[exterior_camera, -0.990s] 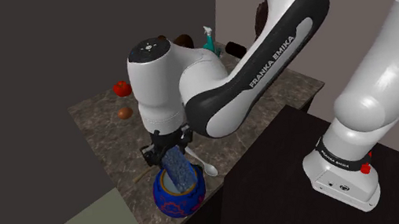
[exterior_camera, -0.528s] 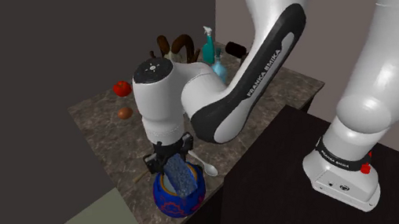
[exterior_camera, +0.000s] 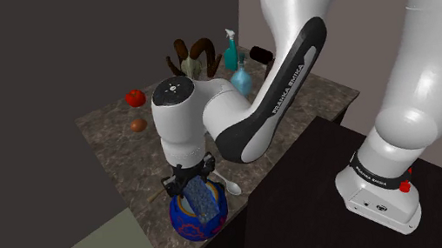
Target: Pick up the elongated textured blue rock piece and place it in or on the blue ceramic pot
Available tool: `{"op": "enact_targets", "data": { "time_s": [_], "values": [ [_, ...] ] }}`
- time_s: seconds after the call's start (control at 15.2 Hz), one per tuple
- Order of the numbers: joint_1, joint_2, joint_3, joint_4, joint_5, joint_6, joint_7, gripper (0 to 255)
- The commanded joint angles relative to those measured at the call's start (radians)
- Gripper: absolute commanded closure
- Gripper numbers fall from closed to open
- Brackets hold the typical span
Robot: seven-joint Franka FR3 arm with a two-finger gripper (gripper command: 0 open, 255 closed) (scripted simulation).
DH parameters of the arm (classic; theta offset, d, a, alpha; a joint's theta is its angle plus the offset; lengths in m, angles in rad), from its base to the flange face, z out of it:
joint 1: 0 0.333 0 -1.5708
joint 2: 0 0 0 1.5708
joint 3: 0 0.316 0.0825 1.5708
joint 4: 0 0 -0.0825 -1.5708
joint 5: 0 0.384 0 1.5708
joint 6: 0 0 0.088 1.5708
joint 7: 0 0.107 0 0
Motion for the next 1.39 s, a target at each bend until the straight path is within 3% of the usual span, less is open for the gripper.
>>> {"op": "enact_targets", "data": {
  "time_s": [0.0,0.13,0.2,0.53,0.79,1.32],
  "values": [
    [0.001,0.001,-0.001,0.0,-0.001,0.001,0.001,255],
    [0.001,0.001,-0.001,0.0,-0.001,0.001,0.001,255],
    [0.001,0.001,-0.001,0.0,-0.001,0.001,0.001,0],
    [0.001,0.001,-0.001,0.0,-0.001,0.001,0.001,0],
    [-0.129,-0.166,0.158,-0.005,0.245,-0.069,-0.169,0],
    [-0.123,-0.167,0.153,-0.005,0.247,-0.069,-0.17,0]
  ]
}}
